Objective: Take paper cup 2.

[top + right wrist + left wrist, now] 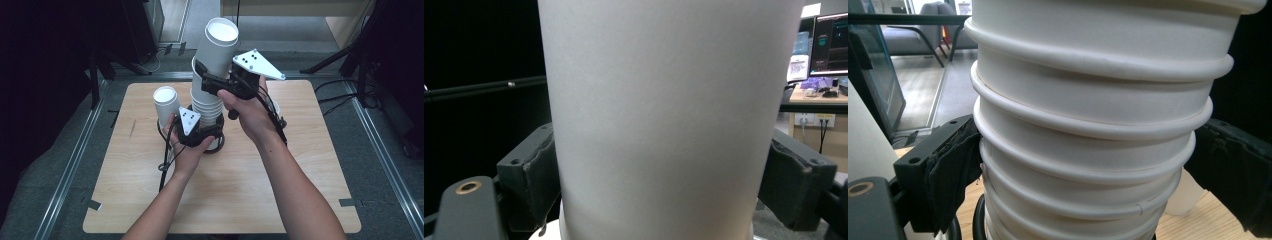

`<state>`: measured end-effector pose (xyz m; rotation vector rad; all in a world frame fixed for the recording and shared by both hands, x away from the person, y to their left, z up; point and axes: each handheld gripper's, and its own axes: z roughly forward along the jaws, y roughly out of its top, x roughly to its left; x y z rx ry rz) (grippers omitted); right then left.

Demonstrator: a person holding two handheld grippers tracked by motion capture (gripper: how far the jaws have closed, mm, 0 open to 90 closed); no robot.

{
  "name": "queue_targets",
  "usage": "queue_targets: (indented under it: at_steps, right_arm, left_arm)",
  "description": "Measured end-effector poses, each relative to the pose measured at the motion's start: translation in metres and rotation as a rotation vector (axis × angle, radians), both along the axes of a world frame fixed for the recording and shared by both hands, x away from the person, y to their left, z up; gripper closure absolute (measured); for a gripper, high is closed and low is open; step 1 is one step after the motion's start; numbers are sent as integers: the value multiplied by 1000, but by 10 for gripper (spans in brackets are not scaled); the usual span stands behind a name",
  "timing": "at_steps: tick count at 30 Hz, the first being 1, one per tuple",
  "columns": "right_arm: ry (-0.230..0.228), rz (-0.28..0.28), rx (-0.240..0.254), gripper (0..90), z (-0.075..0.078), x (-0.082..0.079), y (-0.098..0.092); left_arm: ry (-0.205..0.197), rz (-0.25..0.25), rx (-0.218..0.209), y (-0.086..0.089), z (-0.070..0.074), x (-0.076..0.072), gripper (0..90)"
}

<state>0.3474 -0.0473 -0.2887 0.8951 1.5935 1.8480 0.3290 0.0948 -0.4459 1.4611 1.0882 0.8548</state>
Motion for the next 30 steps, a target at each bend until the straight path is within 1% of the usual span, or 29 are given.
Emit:
queue_targets:
  at_steps: [5, 9, 12, 18, 24, 30]
  right_arm:
    - [-25, -5, 14, 149, 7, -4, -6]
    - [-30, -14, 28, 149, 11, -6, -13]
    - [-32, -1, 46, 149, 14, -7, -19]
    - [-55, -22, 40, 149, 18, -12, -31]
    - [-64, -49, 33, 149, 16, -16, -41]
    - [-52, -74, 17, 149, 7, -22, -51]
  left_arm:
    - [0, 2, 1, 0, 0, 0, 33]
    - [-1, 3, 2, 0, 0, 0, 33]
    - [0, 2, 2, 0, 0, 0, 34]
    - [1, 1, 4, 0, 0, 0, 34]
    - [1, 2, 9, 0, 0, 0, 35]
    - [-3, -5, 20, 1, 0, -2, 38]
